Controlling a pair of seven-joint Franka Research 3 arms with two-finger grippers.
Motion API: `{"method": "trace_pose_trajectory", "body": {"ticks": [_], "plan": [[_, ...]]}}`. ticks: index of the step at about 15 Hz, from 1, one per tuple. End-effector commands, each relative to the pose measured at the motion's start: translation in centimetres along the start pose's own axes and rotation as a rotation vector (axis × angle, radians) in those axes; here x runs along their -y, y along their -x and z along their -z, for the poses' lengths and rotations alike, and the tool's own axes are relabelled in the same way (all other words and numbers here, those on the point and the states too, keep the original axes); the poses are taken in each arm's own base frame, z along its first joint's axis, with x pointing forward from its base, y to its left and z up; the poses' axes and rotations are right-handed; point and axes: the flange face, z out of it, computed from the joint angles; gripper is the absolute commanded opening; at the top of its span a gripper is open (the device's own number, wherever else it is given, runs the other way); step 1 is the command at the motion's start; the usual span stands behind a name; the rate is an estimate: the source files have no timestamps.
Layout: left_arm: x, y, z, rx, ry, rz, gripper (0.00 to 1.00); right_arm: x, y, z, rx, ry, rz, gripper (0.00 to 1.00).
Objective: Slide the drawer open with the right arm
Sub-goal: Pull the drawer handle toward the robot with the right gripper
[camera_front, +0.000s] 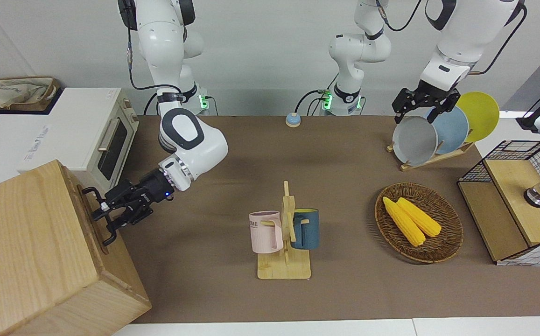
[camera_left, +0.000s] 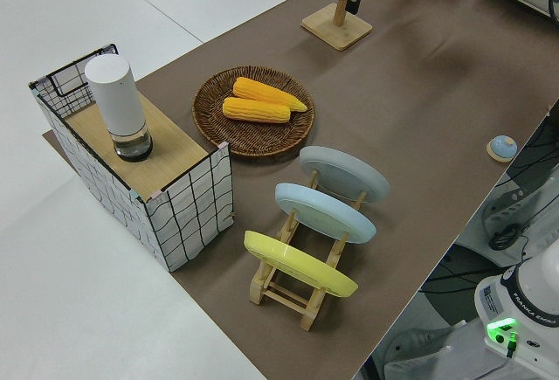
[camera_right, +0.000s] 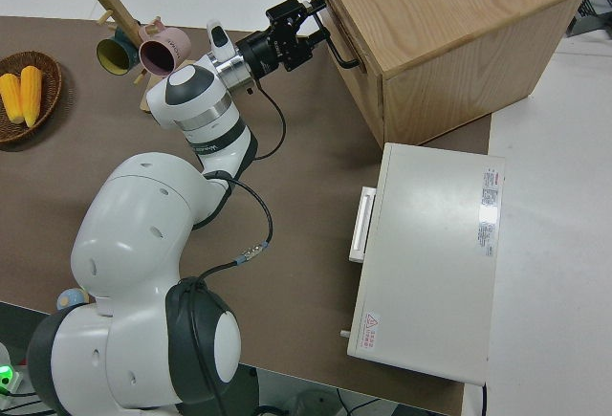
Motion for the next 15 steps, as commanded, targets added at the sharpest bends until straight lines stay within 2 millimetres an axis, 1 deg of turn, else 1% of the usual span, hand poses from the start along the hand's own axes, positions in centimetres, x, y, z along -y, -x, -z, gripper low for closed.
{"method": "trace_pose_trajectory", "body": {"ticks": [1, 2, 4, 6, 7, 11, 12, 15], "plan": [[0.2, 0.4, 0.4, 0.003, -0.012, -0.001, 1.00, 0.3, 0.1, -0.6, -0.016, 0.010, -0.031, 0.496], [0.2, 0.4, 0.4, 0.003, -0.012, -0.001, 1.00, 0.3, 0.1, -0.6, -0.011, 0.009, -0.033, 0.440], [0.2, 0.4, 0.4, 0.003, -0.012, -0.001, 1.00, 0.3, 0.0, -0.5, -0.009, 0.009, -0.036, 0.402], [0.2, 0.4, 0.4, 0.003, -0.012, -0.001, 1.00, 0.3, -0.2, -0.1, -0.010, 0.008, -0.047, 0.297], [0.2, 0.4, 0.4, 0.003, -0.012, -0.001, 1.00, 0.4, -0.2, 0.1, -0.003, 0.000, -0.056, 0.264], [0.2, 0.4, 0.4, 0.002, -0.012, -0.001, 1.00, 0.4, -0.9, 2.0, 0.034, -0.017, -0.082, 0.121], [0.2, 0.4, 0.4, 0.003, -0.012, -0.001, 1.00, 0.4, -1.0, 2.3, 0.049, -0.023, -0.088, 0.096], [0.2, 0.4, 0.4, 0.002, -0.012, -0.001, 1.00, 0.4, -1.6, 3.9, 0.063, -0.031, -0.100, 0.088]]}}
